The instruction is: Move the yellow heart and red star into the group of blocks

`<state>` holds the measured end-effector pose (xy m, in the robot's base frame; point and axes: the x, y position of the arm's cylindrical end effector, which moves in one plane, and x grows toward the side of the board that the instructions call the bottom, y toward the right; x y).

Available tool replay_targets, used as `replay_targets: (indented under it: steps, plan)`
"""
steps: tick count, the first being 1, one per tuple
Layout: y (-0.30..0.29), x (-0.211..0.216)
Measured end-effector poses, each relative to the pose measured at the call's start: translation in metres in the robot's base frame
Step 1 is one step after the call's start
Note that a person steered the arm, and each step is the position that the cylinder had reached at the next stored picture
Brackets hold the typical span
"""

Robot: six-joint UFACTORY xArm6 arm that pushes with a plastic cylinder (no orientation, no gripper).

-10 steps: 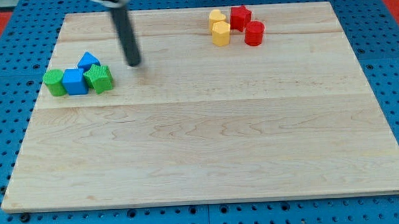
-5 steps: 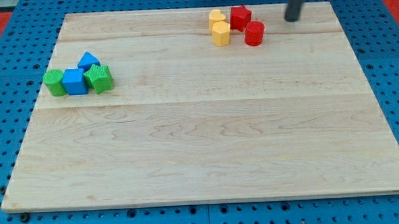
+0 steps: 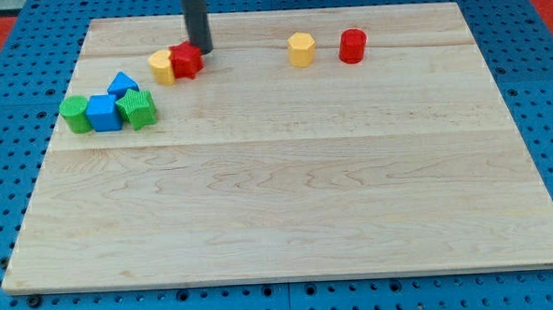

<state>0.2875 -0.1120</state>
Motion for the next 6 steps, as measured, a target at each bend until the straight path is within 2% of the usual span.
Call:
replay_targets:
  steps: [1,2,3,4,5,6]
  plan:
    - [-0.023,0.044]
    - [-0.033,0.051]
    - [-0.025,0.044]
    - [-0.049,0.020]
    - [-0.078,0.032]
    - [-0.078,0.033]
